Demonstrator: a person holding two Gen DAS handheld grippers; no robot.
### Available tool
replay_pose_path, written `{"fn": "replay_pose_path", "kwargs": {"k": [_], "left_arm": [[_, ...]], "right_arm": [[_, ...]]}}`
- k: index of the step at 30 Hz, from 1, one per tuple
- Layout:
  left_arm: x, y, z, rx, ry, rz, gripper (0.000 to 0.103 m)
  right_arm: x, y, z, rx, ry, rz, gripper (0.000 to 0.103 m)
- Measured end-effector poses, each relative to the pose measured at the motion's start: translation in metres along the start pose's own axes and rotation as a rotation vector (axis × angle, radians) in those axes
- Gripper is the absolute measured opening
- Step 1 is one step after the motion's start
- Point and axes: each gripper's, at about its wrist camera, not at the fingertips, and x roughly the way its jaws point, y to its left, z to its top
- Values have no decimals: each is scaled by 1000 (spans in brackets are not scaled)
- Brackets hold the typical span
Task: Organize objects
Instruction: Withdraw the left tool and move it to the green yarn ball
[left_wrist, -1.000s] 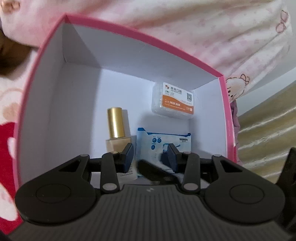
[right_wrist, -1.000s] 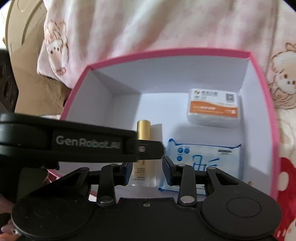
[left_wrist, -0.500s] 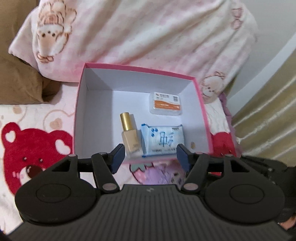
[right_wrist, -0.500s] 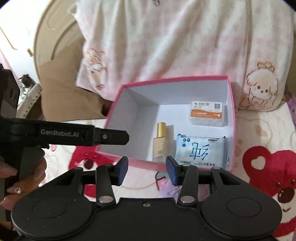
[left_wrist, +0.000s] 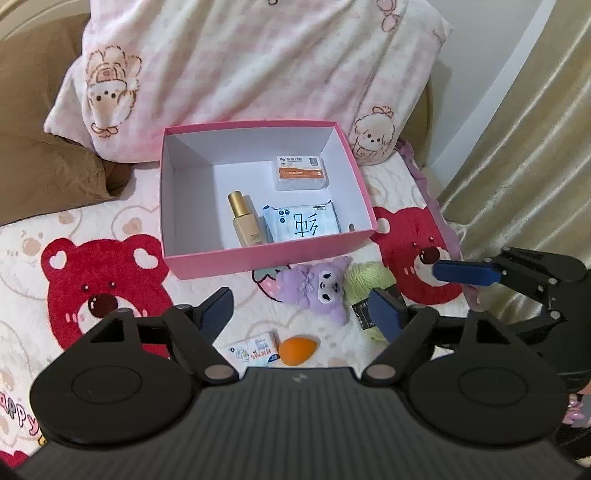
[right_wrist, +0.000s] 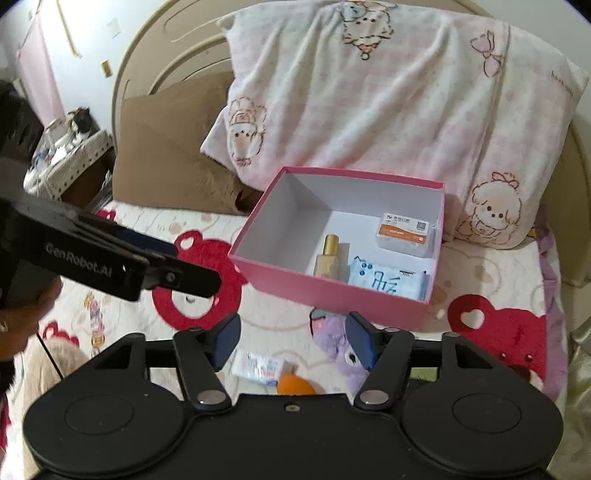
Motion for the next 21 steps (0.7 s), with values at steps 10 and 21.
{"fn": "replay_pose_path", "kwargs": {"k": [10, 21], "left_arm": [[4, -5, -58, -93, -10, 25, 95], [49, -22, -96, -127, -11, -22, 95]], "right_arm": [[-27, 0, -39, -91, 0, -34, 83], [-15, -38, -81, -69, -50, -11, 89]]}}
